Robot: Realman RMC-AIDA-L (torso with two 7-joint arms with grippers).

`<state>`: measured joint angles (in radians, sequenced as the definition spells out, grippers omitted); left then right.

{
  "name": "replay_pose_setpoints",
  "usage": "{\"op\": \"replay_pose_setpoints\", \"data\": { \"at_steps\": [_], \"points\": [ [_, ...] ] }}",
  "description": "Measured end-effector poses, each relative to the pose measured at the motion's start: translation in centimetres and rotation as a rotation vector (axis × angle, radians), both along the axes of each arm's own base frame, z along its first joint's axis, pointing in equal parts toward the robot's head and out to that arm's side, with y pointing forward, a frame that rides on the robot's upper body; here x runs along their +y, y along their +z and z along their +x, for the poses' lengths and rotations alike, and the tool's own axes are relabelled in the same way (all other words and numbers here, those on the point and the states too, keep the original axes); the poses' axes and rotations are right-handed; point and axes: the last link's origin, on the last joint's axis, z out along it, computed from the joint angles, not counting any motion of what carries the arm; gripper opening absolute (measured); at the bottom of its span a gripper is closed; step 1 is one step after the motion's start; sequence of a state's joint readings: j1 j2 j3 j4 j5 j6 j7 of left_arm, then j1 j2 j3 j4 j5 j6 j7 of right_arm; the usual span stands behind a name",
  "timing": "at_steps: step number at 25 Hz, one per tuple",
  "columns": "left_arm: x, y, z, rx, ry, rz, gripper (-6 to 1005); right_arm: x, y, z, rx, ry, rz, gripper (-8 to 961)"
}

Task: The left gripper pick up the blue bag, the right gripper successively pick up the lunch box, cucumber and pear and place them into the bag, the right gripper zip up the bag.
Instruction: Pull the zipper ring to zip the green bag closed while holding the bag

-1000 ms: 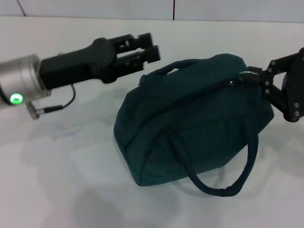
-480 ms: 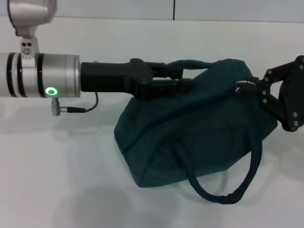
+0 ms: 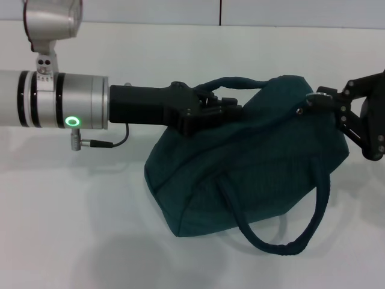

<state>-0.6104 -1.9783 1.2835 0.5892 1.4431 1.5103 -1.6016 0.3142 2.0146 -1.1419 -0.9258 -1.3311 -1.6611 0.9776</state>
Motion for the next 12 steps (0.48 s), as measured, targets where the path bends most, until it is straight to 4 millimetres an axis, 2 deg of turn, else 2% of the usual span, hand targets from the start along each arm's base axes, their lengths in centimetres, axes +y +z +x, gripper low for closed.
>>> {"op": "replay_pose_setpoints", "data": {
  "at_steps": [6, 10, 12],
  "points": [
    [0.1, 0.1, 0.4, -0.007, -0.007, -0.002, 153, -0.2, 0.0, 0.3, 0.003, -0.007, -0.004, 15],
    [0.4, 1.1, 0.4, -0.051, 0.033, 0.012, 47, -0.4, -0.1, 0.4, 0.005, -0.010, -0.005, 15],
    [0.5, 1.5, 0.4, -0.071, 0.047, 0.014, 64, -0.4, -0.1, 0.4, 0.005, -0.010, -0.006, 15]
  ]
}}
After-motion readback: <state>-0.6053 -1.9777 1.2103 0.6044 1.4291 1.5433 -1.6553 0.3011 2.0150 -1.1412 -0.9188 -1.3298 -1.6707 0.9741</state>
